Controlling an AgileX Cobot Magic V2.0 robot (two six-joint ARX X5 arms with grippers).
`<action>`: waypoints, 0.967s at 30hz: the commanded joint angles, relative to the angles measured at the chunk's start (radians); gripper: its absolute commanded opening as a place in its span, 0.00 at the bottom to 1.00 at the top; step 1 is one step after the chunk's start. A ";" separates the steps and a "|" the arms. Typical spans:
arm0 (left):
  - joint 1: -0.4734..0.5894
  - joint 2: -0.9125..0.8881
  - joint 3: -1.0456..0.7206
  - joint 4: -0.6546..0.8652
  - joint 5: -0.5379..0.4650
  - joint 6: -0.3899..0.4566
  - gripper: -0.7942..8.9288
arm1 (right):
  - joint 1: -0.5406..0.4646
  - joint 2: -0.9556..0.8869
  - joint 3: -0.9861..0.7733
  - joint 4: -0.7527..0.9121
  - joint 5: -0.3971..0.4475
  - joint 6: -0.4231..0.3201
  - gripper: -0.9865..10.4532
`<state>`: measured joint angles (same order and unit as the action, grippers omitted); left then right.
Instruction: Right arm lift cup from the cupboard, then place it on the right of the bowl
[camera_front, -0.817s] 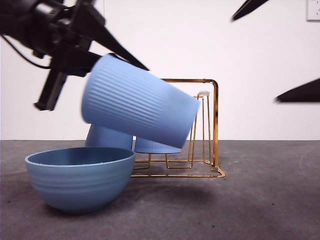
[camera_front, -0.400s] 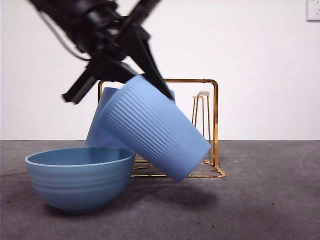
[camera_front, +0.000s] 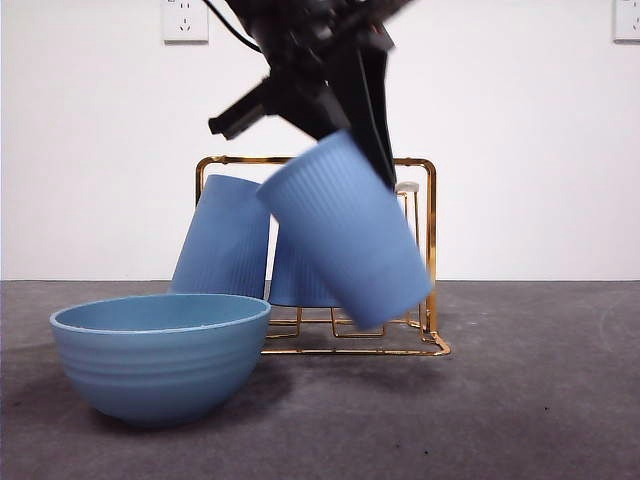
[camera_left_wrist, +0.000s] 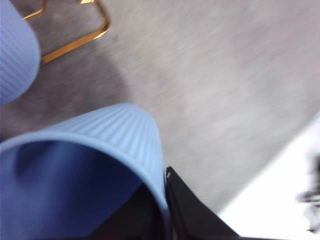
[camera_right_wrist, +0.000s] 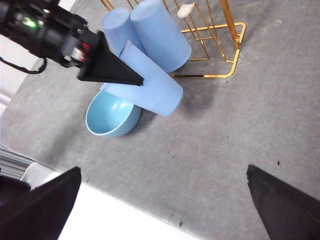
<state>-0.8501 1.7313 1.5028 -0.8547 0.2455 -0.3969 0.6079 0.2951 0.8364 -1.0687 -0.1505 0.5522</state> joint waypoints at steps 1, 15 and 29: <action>-0.042 0.068 0.056 -0.043 -0.068 0.079 0.09 | 0.008 0.002 0.011 0.002 -0.006 -0.018 0.58; -0.169 0.201 0.135 -0.129 -0.282 0.199 0.09 | 0.008 0.002 0.011 0.027 -0.006 -0.016 0.58; -0.196 0.101 0.140 -0.135 -0.281 0.192 0.54 | 0.008 0.002 0.011 0.019 -0.006 -0.026 0.58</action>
<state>-1.0332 1.8439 1.6157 -0.9924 -0.0288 -0.2028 0.6079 0.2951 0.8364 -1.0576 -0.1562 0.5426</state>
